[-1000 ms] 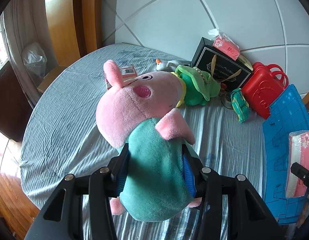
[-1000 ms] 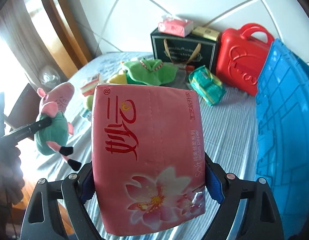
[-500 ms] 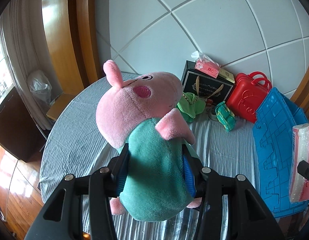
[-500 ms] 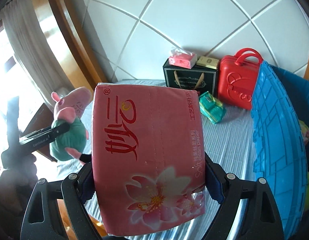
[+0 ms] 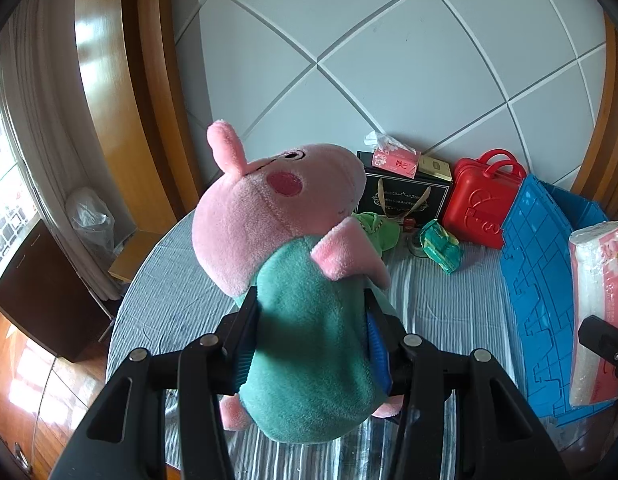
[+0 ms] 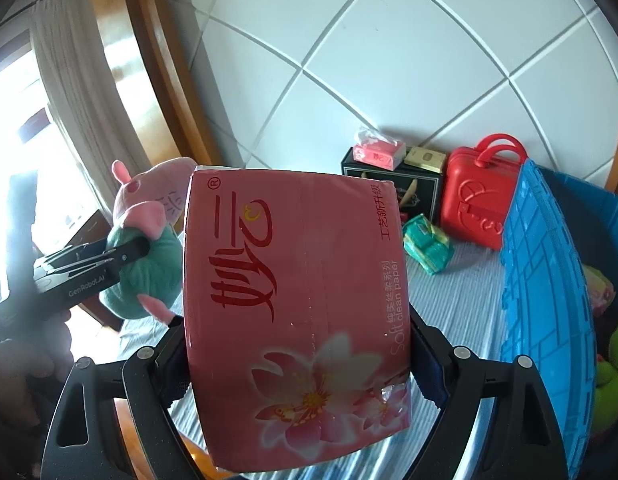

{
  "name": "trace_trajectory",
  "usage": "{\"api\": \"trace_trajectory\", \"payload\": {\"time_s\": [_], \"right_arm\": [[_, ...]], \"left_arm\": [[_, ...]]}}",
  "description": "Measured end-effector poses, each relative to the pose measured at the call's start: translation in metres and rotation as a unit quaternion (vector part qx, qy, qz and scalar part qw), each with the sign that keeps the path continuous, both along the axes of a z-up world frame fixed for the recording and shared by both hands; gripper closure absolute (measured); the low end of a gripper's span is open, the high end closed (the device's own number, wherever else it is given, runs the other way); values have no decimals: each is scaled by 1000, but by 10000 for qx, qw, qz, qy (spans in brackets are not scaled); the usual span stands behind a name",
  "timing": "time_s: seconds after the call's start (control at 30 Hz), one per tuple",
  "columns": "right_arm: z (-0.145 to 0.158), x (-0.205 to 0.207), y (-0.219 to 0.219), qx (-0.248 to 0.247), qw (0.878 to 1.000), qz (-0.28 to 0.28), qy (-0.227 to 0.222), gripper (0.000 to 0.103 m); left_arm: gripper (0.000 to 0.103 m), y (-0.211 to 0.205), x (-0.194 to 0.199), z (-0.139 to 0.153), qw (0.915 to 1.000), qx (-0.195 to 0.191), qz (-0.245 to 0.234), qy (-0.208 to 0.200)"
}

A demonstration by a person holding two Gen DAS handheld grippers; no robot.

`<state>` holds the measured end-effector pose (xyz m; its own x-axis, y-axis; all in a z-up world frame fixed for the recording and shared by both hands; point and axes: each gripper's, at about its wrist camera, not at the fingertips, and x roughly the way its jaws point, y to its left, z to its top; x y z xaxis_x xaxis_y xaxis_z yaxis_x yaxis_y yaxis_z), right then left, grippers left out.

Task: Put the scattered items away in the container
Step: 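Lift and carry the pig with the left gripper while the right gripper carries the tissue pack to the crate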

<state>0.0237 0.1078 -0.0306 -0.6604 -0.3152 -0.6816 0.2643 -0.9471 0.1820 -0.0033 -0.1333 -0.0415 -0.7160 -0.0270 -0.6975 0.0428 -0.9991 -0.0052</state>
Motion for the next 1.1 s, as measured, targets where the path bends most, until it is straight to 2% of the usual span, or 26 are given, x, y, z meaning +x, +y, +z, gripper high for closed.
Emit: {"api": "trace_trajectory", "payload": {"time_s": [0.47, 0.73, 1.1], "right_arm": [[16, 9, 28, -22, 9997, -10, 259, 14], [22, 16, 71, -89, 9989, -279, 369, 14], [33, 27, 148, -134, 9954, -790, 532, 14]], "left_arm": [[56, 39, 6, 28, 9993, -66, -207, 290], [56, 91, -3, 39, 9975, -117, -608, 328], [56, 175, -23, 61, 9918, 43, -1196, 442]]}}
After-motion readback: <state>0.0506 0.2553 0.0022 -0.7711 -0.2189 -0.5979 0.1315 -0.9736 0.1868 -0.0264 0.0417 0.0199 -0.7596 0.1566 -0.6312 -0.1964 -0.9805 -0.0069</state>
